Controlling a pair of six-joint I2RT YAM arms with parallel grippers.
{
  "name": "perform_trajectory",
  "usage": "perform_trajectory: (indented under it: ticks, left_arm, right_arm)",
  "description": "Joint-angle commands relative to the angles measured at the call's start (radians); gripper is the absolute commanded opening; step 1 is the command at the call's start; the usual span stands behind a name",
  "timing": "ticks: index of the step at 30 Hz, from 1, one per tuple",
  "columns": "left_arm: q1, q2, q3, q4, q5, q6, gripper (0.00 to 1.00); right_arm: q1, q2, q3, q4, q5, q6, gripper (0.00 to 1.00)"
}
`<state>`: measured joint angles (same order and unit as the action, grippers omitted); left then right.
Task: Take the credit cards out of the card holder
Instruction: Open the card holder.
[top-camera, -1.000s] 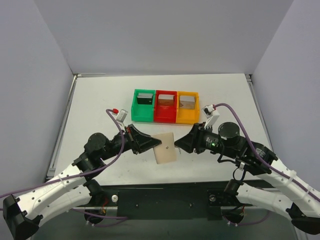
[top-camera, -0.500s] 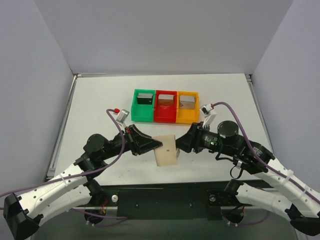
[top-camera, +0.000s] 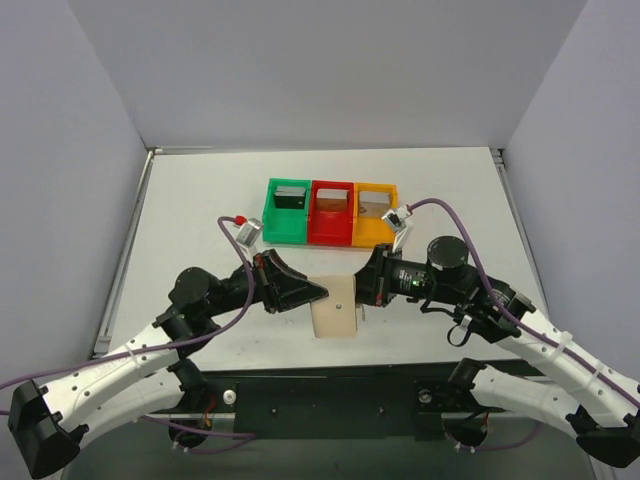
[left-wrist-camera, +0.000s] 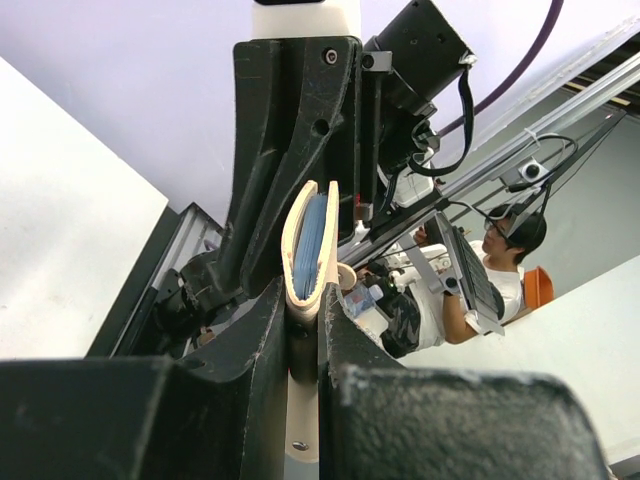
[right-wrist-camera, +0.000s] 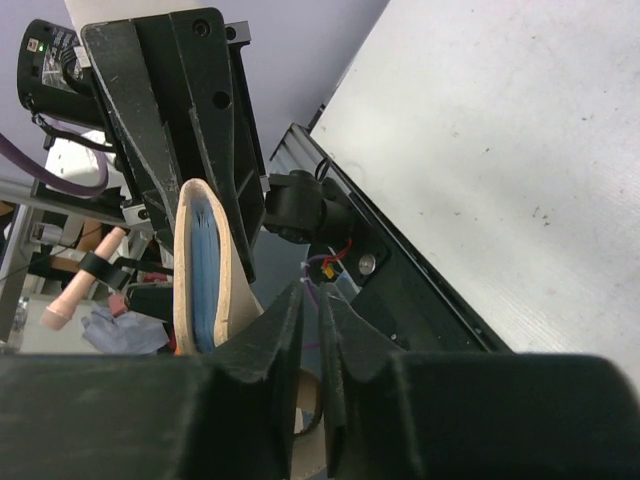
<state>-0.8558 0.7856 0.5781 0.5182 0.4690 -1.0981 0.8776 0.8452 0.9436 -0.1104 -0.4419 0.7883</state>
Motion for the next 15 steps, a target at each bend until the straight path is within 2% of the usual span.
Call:
perform_trajectory:
  ticks: [1, 11, 12, 14, 15]
  left_arm:
    - [0.001, 0.009, 0.016, 0.062, -0.033, 0.004, 0.0]
    - [0.03, -0.066, -0.015, 0.057, -0.05, 0.001, 0.0]
    - [0.037, -0.074, -0.014, 0.052, -0.049, 0.0, 0.0]
    - [0.054, -0.086, -0.004, 0.016, -0.055, 0.007, 0.0]
    - [0.06, -0.092, 0.008, -0.019, -0.059, 0.013, 0.0]
  right_arm:
    - [0.014, 0.003, 0.001, 0.097, -0.093, 0.025, 0.0]
    - [0.014, -0.043, 0.037, 0.014, -0.038, -0.012, 0.0]
    - [0.014, -0.044, 0.04, 0.008, -0.035, -0.018, 0.16]
    - [0.014, -0.061, 0.043, -0.012, -0.014, -0.023, 0.35]
    - [0.012, -0.076, 0.047, -0.026, -0.002, -0.026, 0.42]
